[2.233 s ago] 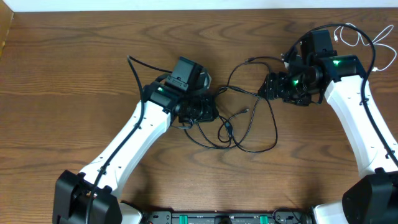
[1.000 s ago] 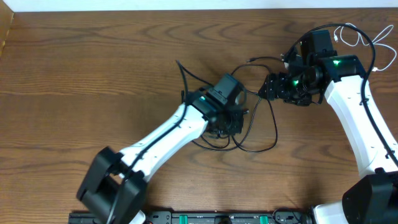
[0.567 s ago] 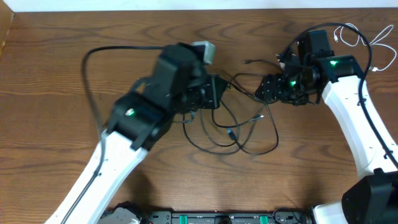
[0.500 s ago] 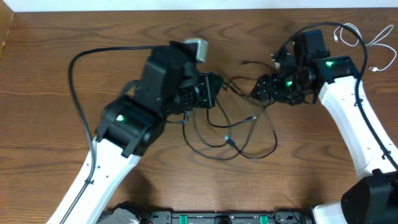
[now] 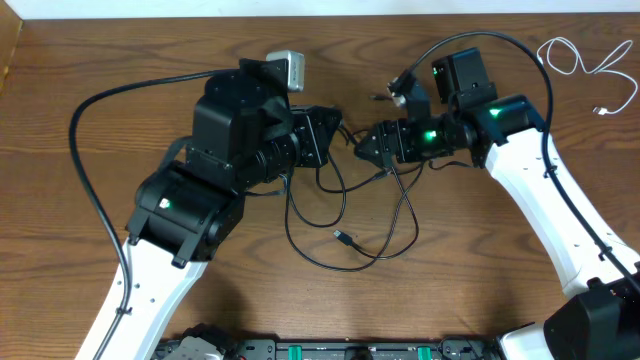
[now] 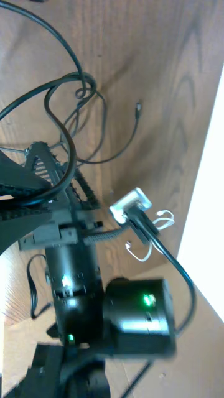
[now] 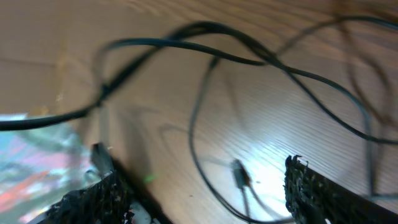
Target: Untangle cables
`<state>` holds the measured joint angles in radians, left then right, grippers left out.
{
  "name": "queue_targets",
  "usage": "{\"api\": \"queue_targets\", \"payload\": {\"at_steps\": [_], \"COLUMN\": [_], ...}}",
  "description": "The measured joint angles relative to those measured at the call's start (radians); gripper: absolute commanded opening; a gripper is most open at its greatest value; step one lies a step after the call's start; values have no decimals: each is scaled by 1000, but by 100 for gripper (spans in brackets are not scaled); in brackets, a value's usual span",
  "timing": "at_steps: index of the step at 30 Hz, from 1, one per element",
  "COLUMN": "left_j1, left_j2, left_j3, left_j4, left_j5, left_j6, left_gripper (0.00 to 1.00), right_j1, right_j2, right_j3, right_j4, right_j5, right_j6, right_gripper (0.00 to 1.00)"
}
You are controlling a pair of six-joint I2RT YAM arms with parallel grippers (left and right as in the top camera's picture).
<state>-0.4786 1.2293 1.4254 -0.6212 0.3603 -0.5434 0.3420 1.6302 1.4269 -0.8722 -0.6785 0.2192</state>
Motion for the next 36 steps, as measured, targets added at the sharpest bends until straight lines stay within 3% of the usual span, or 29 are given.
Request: {"api": "queue_targets", "payload": {"at_steps": [14,18,20,22,23,36], "left_j1": [0,0,1,11,26,503], "left_j2": [65,65,65,65,65,65], "left_j3": [0,0,0,0,0,0], "left_j4": [60,61,61,60,58,-49], "left_j5": [0,0,0,0,0,-8], "left_j6": [-10,-10,-10,-5,0,54], "left_gripper": [8,8,8,8,8,8], "right_j1": [94,132,134,126,121,-197], "right_j2": [59,129,150,155,155,155], "right_j3": [0,-2,-3,-3,-3,-3], "right_j4": [66,97,105,93,80,-175], "right_j5": [-113,-109,-93,-51,-28,169], "right_j6": [68,110,131,138,148,15], "right_gripper": [75,56,38,8,1,1]}}
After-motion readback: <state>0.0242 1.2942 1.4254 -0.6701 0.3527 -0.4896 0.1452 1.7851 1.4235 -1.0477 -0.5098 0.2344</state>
